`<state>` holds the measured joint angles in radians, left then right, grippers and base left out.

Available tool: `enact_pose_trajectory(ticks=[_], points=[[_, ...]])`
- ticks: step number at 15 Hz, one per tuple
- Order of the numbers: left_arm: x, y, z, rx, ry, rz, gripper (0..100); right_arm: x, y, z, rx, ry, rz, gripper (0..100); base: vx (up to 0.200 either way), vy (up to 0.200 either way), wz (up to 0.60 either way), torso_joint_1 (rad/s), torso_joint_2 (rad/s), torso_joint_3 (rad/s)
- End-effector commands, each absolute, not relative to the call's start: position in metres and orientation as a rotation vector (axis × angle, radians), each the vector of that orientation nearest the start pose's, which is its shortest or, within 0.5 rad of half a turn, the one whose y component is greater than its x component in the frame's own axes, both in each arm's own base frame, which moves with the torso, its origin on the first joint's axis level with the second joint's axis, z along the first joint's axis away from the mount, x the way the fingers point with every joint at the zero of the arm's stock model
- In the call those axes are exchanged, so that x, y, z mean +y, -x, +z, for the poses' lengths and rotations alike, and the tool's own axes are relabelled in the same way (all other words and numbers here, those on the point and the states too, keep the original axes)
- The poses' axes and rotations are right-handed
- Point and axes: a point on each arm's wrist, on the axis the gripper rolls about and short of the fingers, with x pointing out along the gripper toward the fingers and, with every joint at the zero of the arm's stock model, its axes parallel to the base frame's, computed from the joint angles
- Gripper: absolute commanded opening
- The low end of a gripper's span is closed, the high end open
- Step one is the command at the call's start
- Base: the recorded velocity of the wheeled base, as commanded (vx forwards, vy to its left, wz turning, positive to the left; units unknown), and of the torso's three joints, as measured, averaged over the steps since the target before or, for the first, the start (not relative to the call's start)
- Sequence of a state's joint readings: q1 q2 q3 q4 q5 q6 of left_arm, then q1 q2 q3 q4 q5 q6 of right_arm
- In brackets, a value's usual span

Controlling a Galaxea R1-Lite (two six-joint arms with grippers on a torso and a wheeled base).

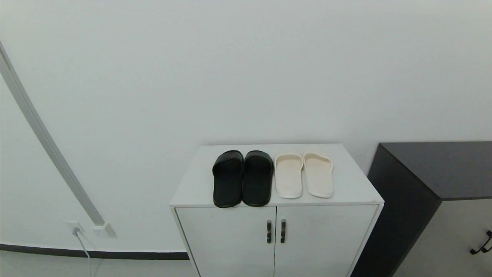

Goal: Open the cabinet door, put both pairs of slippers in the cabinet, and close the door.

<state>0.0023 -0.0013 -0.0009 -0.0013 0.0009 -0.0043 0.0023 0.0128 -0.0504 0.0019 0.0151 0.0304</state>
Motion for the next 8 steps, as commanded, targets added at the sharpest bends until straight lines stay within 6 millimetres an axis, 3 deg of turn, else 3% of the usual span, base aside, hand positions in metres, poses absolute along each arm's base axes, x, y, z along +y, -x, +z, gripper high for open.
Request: enact_pose_trajectory(ticks=[1,2,3,4,8], points=[[0.000,0.023,0.076,-0.002,0.005,0.003,0,0.000,0.032,0.124,-0.001,-0.159,0.079,100,0.000,0.000,0.00,0.000,0.00,0.000],[0.000,0.023,0.076,-0.002,0.003,0.002,0,0.002,0.025,0.100,0.121,-0.006,0.159,100,0.000,0.000,0.00,0.000,0.00,0.000],[0.000,0.023,0.076,-0.002,0.003,0.002,0,0.003,0.020,0.093,0.190,0.019,0.220,100,0.000,0.000,0.00,0.000,0.00,0.000],[0.000,0.023,0.076,-0.002,0.005,0.003,0,0.005,0.006,0.098,0.308,0.021,0.323,100,0.000,0.000,0.00,0.000,0.00,0.000],[0.000,0.023,0.076,-0.003,0.005,0.003,0,0.015,-0.065,0.146,0.379,0.006,0.435,100,0.000,0.000,0.00,0.000,0.00,0.000]])
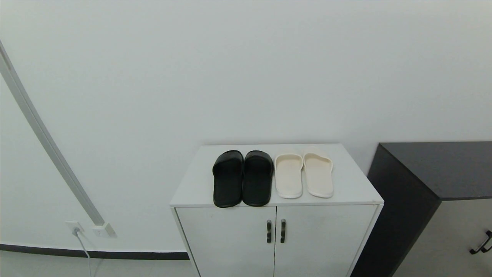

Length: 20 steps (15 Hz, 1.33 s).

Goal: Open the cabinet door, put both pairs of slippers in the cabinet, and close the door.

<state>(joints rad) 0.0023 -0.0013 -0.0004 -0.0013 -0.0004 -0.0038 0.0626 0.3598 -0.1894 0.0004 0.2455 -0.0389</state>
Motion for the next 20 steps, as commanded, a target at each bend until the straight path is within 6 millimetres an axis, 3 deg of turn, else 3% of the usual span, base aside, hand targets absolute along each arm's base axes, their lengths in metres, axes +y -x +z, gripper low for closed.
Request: enact_pose_trajectory(ticks=[1,3,5,9,14,20], points=[[0.000,0.023,0.076,-0.003,0.005,0.003,0,0.022,-0.082,0.157,0.382,-0.033,0.457,100,0.000,0.000,0.00,0.000,0.00,0.000],[0.000,0.023,0.076,-0.003,0.005,0.003,0,0.043,-0.101,0.175,0.401,-0.085,0.450,100,0.000,0.000,0.00,0.000,0.00,0.000],[0.000,0.023,0.076,-0.002,0.005,0.003,0,0.082,-0.113,0.189,0.421,-0.136,0.432,100,0.000,0.000,0.00,0.000,0.00,0.000],[0.000,0.023,0.076,-0.003,0.005,0.003,0,0.147,-0.154,0.195,0.395,-0.142,0.361,100,0.000,0.000,0.00,0.000,0.00,0.000],[0.000,0.023,0.076,-0.002,0.005,0.003,0,0.187,-0.195,0.185,0.392,-0.112,0.268,100,0.000,0.000,0.00,0.000,0.00,0.000],[0.000,0.023,0.076,-0.003,0.005,0.003,0,0.235,-0.261,0.152,0.345,-0.075,0.084,100,0.000,0.000,0.00,0.000,0.00,0.000]])
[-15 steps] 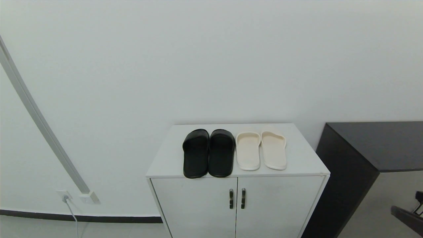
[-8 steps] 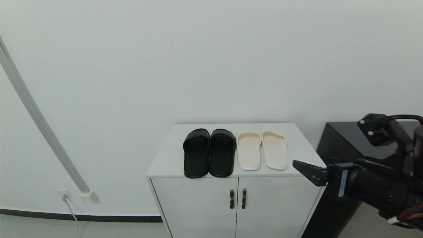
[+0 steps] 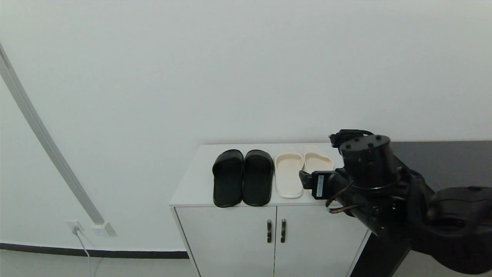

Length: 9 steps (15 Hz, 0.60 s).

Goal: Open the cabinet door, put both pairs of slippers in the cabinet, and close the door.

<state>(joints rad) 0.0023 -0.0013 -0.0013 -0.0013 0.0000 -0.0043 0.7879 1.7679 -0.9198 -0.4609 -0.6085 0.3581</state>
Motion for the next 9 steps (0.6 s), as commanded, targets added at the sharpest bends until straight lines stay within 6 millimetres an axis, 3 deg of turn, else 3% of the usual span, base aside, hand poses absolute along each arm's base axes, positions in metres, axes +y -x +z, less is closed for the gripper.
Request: enact_pose_trajectory(ticks=[1,4,9], points=[[0.000,0.023,0.076,-0.003,0.005,0.003,0,0.238,-0.268,0.148,0.343,-0.071,0.078,100,0.000,0.000,0.00,0.000,0.00,0.000],[0.000,0.023,0.076,-0.002,0.005,0.003,0,0.245,-0.315,0.128,0.338,-0.059,0.014,100,0.000,0.000,0.00,0.000,0.00,0.000],[0.000,0.023,0.076,-0.003,0.005,0.003,0,0.254,-0.363,0.106,0.314,-0.051,-0.023,100,0.000,0.000,0.00,0.000,0.00,0.000]])
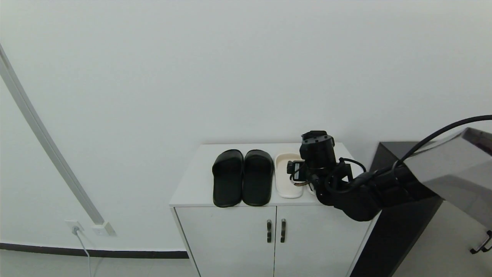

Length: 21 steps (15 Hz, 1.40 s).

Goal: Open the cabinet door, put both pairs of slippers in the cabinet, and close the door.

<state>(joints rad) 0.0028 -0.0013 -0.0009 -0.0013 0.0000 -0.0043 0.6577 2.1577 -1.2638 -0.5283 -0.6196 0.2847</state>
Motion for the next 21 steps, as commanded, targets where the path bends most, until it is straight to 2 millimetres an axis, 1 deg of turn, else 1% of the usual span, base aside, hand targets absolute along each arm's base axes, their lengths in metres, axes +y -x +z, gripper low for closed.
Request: enact_pose_trajectory(ticks=[1,3,7,10,11,15,17,18,19,21], points=[[0.000,0.023,0.076,-0.003,0.005,0.003,0,0.254,-0.369,0.101,0.317,-0.051,-0.031,100,0.000,0.000,0.00,0.000,0.00,0.000],[0.000,0.023,0.076,-0.003,0.005,0.003,0,0.254,-0.380,0.096,0.311,-0.056,-0.039,100,0.000,0.000,0.00,0.000,0.00,0.000],[0.000,0.023,0.076,-0.003,0.006,0.003,0,0.249,-0.406,0.093,0.281,-0.050,-0.067,100,0.000,0.000,0.00,0.000,0.00,0.000],[0.000,0.023,0.076,-0.003,0.006,0.003,0,0.245,-0.415,0.090,0.272,-0.060,-0.075,100,0.000,0.000,0.00,0.000,0.00,0.000],[0.000,0.023,0.076,-0.002,0.006,0.003,0,0.245,-0.416,0.089,0.275,-0.061,-0.071,0,0.000,0.000,0.00,0.000,0.00,0.000],[0.000,0.023,0.076,-0.002,0.006,0.005,0,0.243,-0.416,0.093,0.267,-0.066,-0.071,0,0.000,0.000,0.00,0.000,0.00,0.000],[0.000,0.023,0.076,-0.003,0.008,0.005,0,0.240,-0.409,0.106,0.256,-0.077,-0.062,0,0.000,0.000,0.00,0.000,0.00,0.000],[0.000,0.023,0.076,-0.003,0.008,0.005,0,0.238,-0.399,0.119,0.250,-0.082,-0.040,0,0.000,0.000,0.00,0.000,0.00,0.000],[0.000,0.023,0.076,-0.002,0.008,0.005,0,0.232,-0.384,0.135,0.250,-0.088,0.010,0,0.000,0.000,0.00,0.000,0.00,0.000],[0.000,0.023,0.076,-0.003,0.008,0.005,0,0.220,-0.337,0.175,0.238,-0.108,0.142,0,0.000,0.000,0.00,0.000,0.00,0.000]])
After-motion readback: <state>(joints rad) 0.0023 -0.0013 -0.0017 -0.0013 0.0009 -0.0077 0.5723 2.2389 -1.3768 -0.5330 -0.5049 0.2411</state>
